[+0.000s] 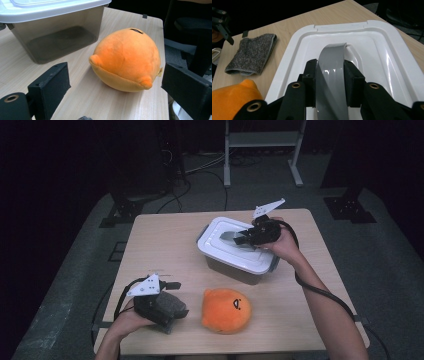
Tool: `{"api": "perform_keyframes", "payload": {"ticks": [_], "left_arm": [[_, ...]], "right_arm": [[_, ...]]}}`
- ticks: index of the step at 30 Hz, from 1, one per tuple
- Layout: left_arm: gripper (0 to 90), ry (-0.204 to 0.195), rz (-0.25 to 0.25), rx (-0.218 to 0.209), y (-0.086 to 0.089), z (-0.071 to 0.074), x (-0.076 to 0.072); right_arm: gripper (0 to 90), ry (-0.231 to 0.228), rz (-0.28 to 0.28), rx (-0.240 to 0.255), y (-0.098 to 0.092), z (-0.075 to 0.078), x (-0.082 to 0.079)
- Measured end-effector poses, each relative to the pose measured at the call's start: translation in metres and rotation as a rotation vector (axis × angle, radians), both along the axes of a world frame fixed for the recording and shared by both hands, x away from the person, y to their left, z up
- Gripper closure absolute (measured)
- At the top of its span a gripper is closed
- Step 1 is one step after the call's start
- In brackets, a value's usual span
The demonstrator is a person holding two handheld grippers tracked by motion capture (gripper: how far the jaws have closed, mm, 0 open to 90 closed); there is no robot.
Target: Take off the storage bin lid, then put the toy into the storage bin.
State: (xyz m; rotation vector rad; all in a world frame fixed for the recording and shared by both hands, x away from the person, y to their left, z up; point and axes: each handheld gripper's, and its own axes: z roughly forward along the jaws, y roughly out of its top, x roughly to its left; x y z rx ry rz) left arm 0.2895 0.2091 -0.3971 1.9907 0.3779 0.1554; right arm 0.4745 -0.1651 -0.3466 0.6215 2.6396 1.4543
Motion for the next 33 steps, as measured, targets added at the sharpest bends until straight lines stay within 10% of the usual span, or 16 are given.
{"api": "perform_keyframes", "payload": {"ticks": [33], "left_arm": [[7.2, -0.005, -0.004, -0.003, 0.001, 0.002, -0.002]], "right_arm": [[66.3, 0.02, 0.063, 0.0, 0.03, 0.0, -0.003]]}}
